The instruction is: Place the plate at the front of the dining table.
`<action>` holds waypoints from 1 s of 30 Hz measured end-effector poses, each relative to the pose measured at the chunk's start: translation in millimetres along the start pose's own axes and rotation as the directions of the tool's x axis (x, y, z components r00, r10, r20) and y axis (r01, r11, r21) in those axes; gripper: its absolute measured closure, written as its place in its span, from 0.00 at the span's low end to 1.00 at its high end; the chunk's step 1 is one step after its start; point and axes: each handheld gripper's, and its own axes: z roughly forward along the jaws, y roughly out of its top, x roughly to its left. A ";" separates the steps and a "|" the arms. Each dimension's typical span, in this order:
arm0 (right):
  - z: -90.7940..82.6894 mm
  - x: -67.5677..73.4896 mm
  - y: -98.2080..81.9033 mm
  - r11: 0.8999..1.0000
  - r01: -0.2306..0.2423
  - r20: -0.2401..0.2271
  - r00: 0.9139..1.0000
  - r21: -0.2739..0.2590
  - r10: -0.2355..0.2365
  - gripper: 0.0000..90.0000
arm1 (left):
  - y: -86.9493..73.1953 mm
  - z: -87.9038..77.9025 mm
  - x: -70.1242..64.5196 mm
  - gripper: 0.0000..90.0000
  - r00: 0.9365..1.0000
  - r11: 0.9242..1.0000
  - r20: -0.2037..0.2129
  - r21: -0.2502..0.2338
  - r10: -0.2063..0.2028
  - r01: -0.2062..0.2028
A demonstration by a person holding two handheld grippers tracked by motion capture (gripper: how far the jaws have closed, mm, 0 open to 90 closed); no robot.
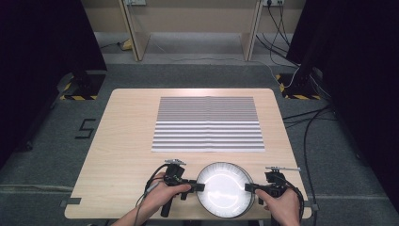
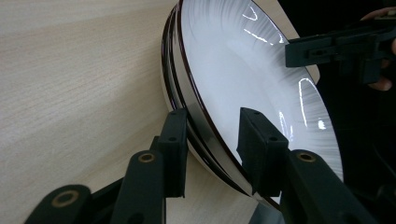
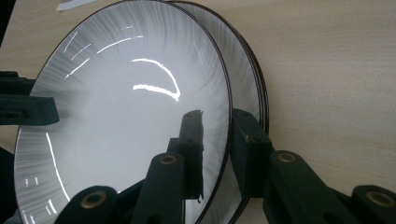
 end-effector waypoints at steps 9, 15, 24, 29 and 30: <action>-3.3 0.8 -1.6 0.997 -0.075 -0.011 0.997 0.034 0.076 0.82 | 2.9 0.3 -2.4 0.73 1.000 1.000 -0.029 0.004 0.005 -0.005; -3.2 -7.4 -0.2 0.992 -0.127 -0.060 0.990 0.027 0.128 0.85 | 5.6 1.6 -3.5 0.75 0.998 1.000 -0.053 0.000 0.024 -0.024; 5.8 -12.9 8.7 0.988 -0.142 -0.107 0.985 -0.058 0.135 0.84 | 11.4 2.7 1.6 0.78 0.999 1.000 -0.037 -0.004 0.024 -0.024; 10.0 -12.4 9.0 0.993 -0.097 -0.136 0.987 -0.065 0.087 0.82 | 12.3 2.6 2.4 0.80 0.996 0.996 -0.034 -0.040 0.077 -0.078; 11.2 -13.1 7.9 0.994 -0.090 -0.147 0.986 -0.065 0.079 0.82 | 11.9 2.7 2.2 0.80 0.995 0.994 -0.034 -0.050 0.091 -0.093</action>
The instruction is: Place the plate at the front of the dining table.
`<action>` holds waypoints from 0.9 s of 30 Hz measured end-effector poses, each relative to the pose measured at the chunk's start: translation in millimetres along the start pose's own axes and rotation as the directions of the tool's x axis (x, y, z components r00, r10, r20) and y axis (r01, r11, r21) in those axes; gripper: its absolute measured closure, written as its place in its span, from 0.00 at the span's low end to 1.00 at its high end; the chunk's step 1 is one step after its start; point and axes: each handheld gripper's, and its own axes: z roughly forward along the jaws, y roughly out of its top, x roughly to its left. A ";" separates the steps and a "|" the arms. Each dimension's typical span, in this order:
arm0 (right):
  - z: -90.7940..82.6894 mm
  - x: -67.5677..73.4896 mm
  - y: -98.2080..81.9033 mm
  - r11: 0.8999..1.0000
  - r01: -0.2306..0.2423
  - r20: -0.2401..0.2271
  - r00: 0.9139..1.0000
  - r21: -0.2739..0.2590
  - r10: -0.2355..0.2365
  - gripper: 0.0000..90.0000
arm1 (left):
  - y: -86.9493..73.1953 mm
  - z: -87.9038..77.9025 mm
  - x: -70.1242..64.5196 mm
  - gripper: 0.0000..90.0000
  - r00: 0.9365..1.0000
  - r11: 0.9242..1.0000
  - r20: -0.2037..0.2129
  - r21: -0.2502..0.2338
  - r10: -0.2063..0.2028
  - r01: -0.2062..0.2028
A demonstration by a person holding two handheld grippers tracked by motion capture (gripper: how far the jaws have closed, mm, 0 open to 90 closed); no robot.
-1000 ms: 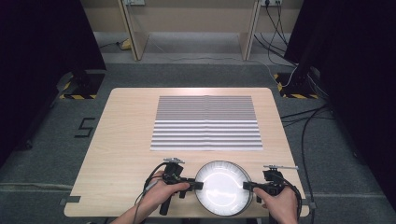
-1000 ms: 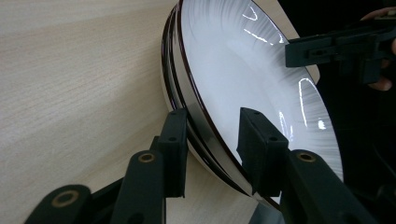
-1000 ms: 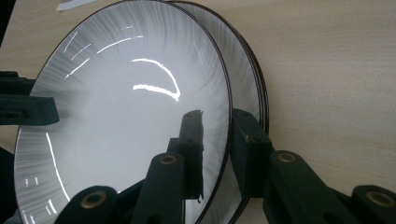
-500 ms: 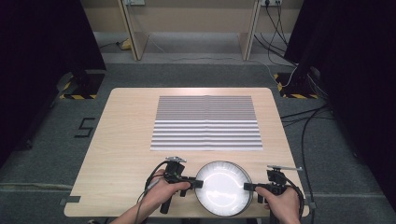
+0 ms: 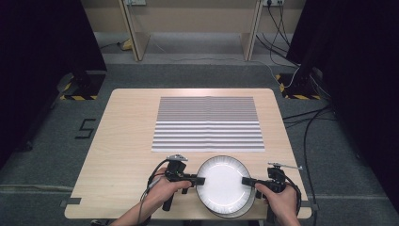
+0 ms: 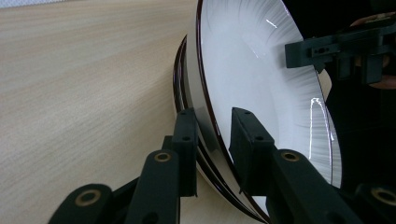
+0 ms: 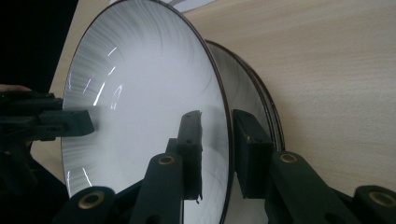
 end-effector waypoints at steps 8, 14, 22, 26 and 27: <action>-3.9 -4.6 -3.4 1.000 0.012 -0.058 0.998 0.011 -0.011 0.88 | -1.8 2.7 -2.4 0.84 0.998 0.997 -0.003 -0.048 0.058 -0.058; -7.2 3.5 -4.1 0.996 0.073 -0.010 0.997 -0.049 -0.074 0.89 | -3.5 3.7 -2.5 0.85 0.998 0.996 -0.031 -0.076 0.054 -0.057; -9.0 9.0 -7.1 0.980 0.133 0.020 0.991 -0.148 -0.131 0.90 | -6.7 5.1 -1.5 0.88 0.998 0.985 -0.059 -0.166 0.037 -0.046; -8.9 13.5 -9.9 0.965 0.159 0.046 0.987 -0.210 -0.153 0.90 | -8.0 4.6 -0.3 0.91 0.998 0.976 -0.058 -0.216 0.003 -0.016; -8.2 13.9 -10.7 0.955 0.170 0.050 0.985 -0.241 -0.162 0.90 | -8.3 4.5 -0.1 0.91 0.998 0.974 -0.058 -0.226 -0.002 -0.012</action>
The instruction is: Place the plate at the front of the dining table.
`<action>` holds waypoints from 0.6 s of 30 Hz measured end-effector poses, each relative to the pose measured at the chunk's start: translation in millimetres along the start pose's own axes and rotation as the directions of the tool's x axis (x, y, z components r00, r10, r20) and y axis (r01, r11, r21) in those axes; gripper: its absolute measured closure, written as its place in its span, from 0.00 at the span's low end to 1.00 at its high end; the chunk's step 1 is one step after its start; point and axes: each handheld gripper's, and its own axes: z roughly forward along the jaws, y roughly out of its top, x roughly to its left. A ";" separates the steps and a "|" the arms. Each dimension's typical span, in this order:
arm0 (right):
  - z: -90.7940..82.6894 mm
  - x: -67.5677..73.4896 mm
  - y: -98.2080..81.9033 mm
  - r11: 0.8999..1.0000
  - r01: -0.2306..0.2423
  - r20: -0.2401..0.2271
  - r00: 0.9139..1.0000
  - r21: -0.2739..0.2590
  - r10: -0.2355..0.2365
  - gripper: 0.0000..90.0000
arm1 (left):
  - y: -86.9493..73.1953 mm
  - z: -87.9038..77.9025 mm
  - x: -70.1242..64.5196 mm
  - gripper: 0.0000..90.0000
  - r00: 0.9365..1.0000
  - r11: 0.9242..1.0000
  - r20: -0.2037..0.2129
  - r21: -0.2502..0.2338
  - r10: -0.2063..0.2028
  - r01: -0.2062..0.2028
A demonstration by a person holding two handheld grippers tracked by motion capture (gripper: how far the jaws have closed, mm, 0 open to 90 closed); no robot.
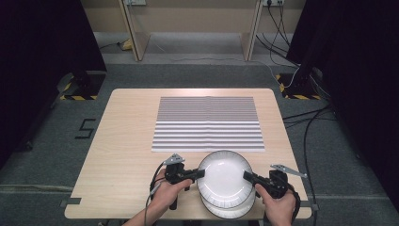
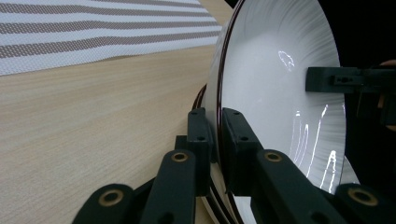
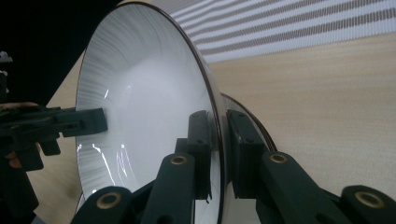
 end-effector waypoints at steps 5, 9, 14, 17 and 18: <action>0.6 3.4 0.6 0.999 0.014 0.006 1.000 -0.029 -0.014 0.90 | 2.9 -2.5 2.1 0.93 1.000 0.999 0.002 -0.032 -0.011 0.011; 0.4 5.4 3.1 0.999 0.026 0.004 1.000 -0.037 -0.026 0.90 | 7.6 -4.5 2.7 0.94 1.000 0.999 -0.003 -0.044 -0.005 0.005; 0.5 8.8 6.0 0.998 0.031 0.001 1.000 -0.056 -0.031 0.91 | 10.6 -6.7 3.2 0.94 1.000 0.999 -0.002 -0.053 -0.010 0.010; -0.1 9.9 7.0 0.997 0.033 0.002 0.999 -0.066 -0.033 0.91 | 13.5 -8.2 2.5 0.94 1.000 0.999 -0.002 -0.054 -0.007 0.006; -0.7 10.7 7.6 0.997 0.035 0.002 0.999 -0.074 -0.035 0.91 | 14.8 -8.7 2.3 0.94 1.000 0.998 0.001 -0.056 -0.006 0.006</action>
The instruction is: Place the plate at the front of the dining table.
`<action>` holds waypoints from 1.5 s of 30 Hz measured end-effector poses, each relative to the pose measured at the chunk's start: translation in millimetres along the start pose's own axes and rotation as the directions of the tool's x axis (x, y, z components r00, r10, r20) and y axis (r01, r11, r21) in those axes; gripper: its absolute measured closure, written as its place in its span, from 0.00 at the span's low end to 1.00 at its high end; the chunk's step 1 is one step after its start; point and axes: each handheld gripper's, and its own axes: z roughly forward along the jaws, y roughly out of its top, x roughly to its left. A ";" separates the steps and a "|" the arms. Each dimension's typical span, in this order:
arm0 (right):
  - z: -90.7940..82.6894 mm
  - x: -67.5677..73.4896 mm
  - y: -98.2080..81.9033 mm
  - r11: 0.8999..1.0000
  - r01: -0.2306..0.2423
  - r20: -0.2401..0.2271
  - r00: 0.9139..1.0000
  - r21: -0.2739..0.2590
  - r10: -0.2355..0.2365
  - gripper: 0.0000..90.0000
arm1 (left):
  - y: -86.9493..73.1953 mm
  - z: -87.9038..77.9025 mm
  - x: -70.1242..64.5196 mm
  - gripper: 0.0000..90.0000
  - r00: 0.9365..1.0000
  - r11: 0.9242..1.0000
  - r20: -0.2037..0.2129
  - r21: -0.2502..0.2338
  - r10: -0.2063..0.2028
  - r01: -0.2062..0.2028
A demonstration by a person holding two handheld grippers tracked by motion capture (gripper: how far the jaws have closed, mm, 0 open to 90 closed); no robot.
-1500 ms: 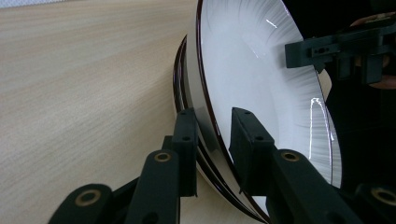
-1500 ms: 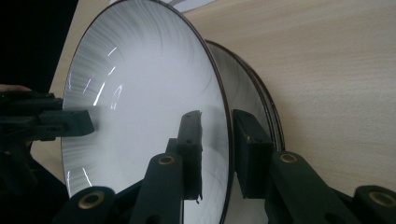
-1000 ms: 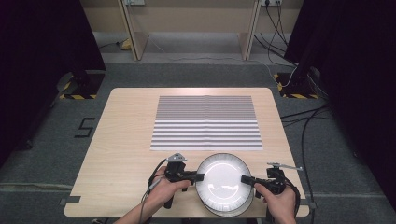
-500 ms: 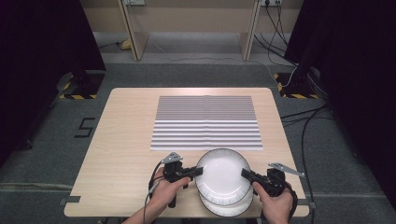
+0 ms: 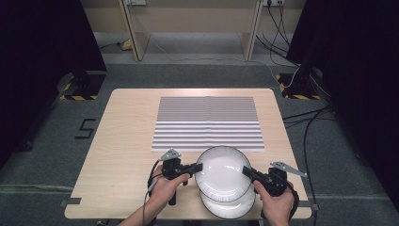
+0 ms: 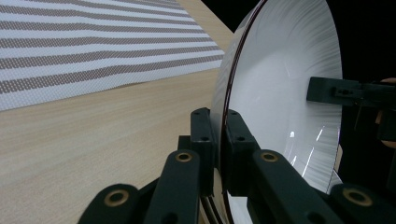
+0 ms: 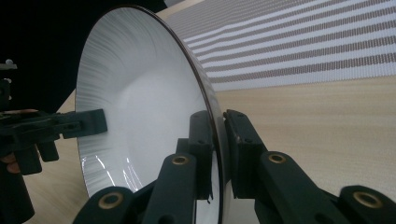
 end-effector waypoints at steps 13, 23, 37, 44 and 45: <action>-1.4 5.3 13.4 0.998 0.037 0.012 0.999 -0.042 -0.037 0.91 | 14.4 -0.6 -1.2 0.94 1.000 0.999 0.001 -0.036 0.026 -0.026; 2.1 5.4 22.5 0.997 0.048 0.019 0.999 -0.063 -0.047 0.91 | 24.5 0.6 0.1 0.94 0.999 0.998 -0.008 -0.047 0.040 -0.040; 9.3 6.4 31.6 0.995 0.060 0.034 0.998 -0.081 -0.057 0.91 | 35.9 2.5 3.9 0.94 0.998 0.997 -0.022 -0.058 0.050 -0.052; 13.3 6.3 37.2 0.995 0.063 0.038 0.997 -0.078 -0.060 0.90 | 40.1 3.5 5.7 0.94 0.998 0.997 -0.031 -0.063 0.051 -0.053; 13.7 6.4 37.8 0.995 0.064 0.039 0.997 -0.079 -0.061 0.90 | 40.6 3.7 6.0 0.94 0.998 0.996 -0.031 -0.064 0.053 -0.055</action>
